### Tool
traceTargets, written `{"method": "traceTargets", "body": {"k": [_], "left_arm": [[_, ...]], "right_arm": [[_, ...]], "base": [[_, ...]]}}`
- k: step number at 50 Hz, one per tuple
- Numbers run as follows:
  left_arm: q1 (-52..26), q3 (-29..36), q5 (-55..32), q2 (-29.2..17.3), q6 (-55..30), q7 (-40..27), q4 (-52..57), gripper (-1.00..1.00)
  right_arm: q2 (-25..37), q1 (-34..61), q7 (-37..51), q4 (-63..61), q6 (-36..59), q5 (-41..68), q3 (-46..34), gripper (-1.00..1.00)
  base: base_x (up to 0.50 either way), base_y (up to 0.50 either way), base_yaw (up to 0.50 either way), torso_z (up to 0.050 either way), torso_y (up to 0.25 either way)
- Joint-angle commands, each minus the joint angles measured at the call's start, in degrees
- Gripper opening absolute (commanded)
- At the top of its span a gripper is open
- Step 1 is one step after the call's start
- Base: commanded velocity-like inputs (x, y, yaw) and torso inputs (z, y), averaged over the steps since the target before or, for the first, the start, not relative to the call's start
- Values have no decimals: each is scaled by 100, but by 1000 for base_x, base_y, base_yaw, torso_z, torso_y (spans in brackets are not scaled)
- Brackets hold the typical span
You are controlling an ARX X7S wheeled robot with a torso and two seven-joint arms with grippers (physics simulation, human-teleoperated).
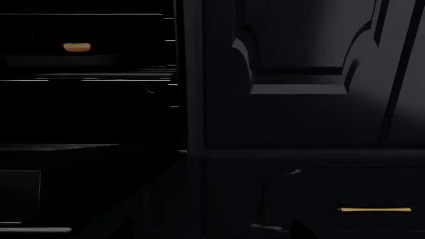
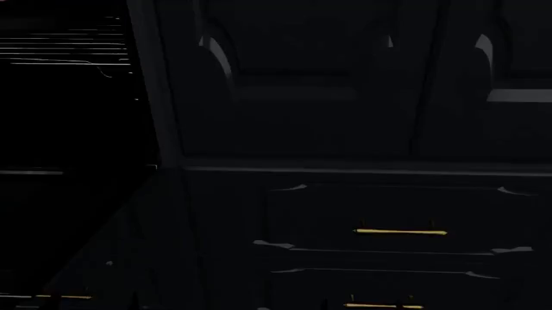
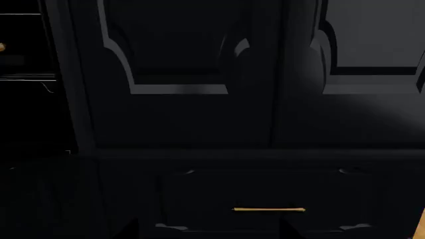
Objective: Close the oven door
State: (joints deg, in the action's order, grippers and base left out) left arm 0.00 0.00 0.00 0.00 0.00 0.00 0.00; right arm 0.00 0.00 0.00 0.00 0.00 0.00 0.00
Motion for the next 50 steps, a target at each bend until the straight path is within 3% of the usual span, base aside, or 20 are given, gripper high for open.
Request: {"method": "traceTargets", "body": {"k": [1,2,3,4,18,21,23,50], "left_arm": [[0,64,-56,-57,0,-64,0,100],[10,61,-56,-62,-667,-63,682,100],[-2,105,-58,-89,-112,-126,92,100],[-9,134,-90,-114,-70,-157,27,100],[-18,353,-304,-309,-20,-371,-27,100],[-15,375,-349,-349,-350,-426,303,100],[-23,401,-345,-350,-1,-433,-48,100],[-40,610,-527,-530,-48,-666,-4,100]], "right_arm": [[54,0,72,0,0,54,-72,100],[54,-3,75,-7,-5,50,-73,100],[89,0,118,-5,2,82,-115,100],[115,5,146,-4,7,118,-144,100],[316,15,371,-60,91,300,-386,100],[343,21,395,-59,97,344,-411,100],[364,18,412,-73,110,345,-445,100],[556,20,621,-97,97,506,-672,100]], "base": [[0,0,0,0,0],[0,0,0,0,0],[0,0,0,0,0],[0,0,0,0,0],[-13,0,0,0,0],[-320,0,0,0,0],[-342,0,0,0,0],[-340,0,0,0,0]]}}
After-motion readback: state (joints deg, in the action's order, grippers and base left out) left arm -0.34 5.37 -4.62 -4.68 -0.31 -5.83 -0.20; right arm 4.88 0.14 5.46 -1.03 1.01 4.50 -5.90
